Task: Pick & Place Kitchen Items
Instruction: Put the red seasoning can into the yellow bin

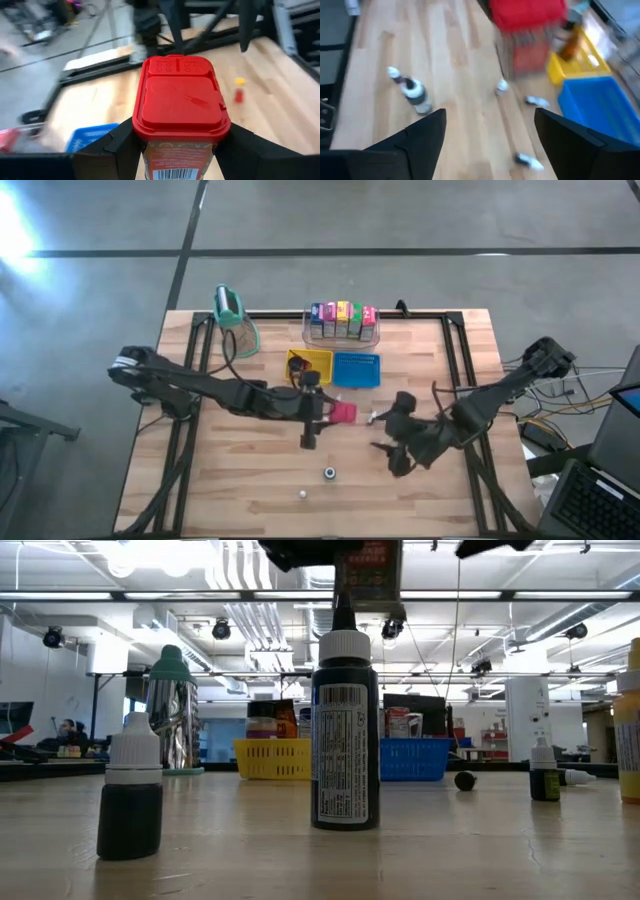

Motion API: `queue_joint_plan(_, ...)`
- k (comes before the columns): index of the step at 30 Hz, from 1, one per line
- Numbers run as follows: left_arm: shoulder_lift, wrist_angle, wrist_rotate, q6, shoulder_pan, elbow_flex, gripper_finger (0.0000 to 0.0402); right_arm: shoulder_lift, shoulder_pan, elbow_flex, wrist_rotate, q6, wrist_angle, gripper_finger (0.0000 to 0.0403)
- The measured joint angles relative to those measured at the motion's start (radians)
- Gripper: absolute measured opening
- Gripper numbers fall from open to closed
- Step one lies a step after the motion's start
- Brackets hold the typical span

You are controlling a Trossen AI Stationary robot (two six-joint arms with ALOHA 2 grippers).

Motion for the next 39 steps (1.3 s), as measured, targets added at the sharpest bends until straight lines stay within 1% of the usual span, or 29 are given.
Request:
queue_joint_plan(4,-0.036,-0.020,-0.113,-0.031,0.004,0.000,0.0220,-0.054,-0.002,-0.001,0.054,0.103,-0.124,0.0300)
queue_joint_plan(6,-0.043,-0.020,-0.195,-0.058,0.012,-0.003,0.0220,-0.079,-0.001,-0.002,0.081,0.141,-0.183,0.0295)
queue_joint_plan(9,-0.045,-0.018,-0.292,-0.100,0.033,-0.007,0.0220,-0.113,-0.001,-0.004,0.133,0.195,-0.266,0.0284)
queue_joint_plan(12,-0.042,-0.017,-0.356,-0.138,0.067,-0.008,0.0219,-0.141,-0.003,-0.008,0.201,0.232,-0.315,0.0273)
queue_joint_plan(15,-0.041,0.003,-0.378,-0.212,0.117,-0.023,0.0216,-0.170,-0.003,-0.011,0.246,0.234,-0.324,0.0263)
queue_joint_plan(17,-0.041,0.071,-0.382,-0.248,0.149,-0.060,0.0214,-0.190,-0.004,-0.013,0.280,0.233,-0.323,0.0257)
queue_joint_plan(21,-0.040,0.227,-0.381,-0.258,0.202,-0.157,0.0213,-0.221,-0.006,-0.019,0.343,0.230,-0.325,0.0247)
queue_joint_plan(24,-0.033,0.336,-0.380,-0.261,0.226,-0.229,0.0213,-0.240,-0.009,-0.030,0.349,0.229,-0.324,0.0243)
queue_joint_plan(28,-0.004,0.438,-0.380,-0.297,0.233,-0.296,0.0213,-0.254,-0.008,-0.049,0.351,0.233,-0.322,0.0244)
queue_joint_plan(31,0.025,0.477,-0.391,-0.318,0.232,-0.315,0.0213,-0.260,-0.008,-0.066,0.369,0.246,-0.321,0.0251)
queue_joint_plan(35,0.067,0.477,-0.415,-0.351,0.233,-0.318,0.0213,-0.263,-0.008,-0.083,0.372,0.266,-0.323,0.0263)
queue_joint_plan(39,0.093,0.478,-0.478,-0.410,0.231,-0.319,0.0212,-0.262,-0.008,-0.087,0.372,0.275,-0.323,0.0272)
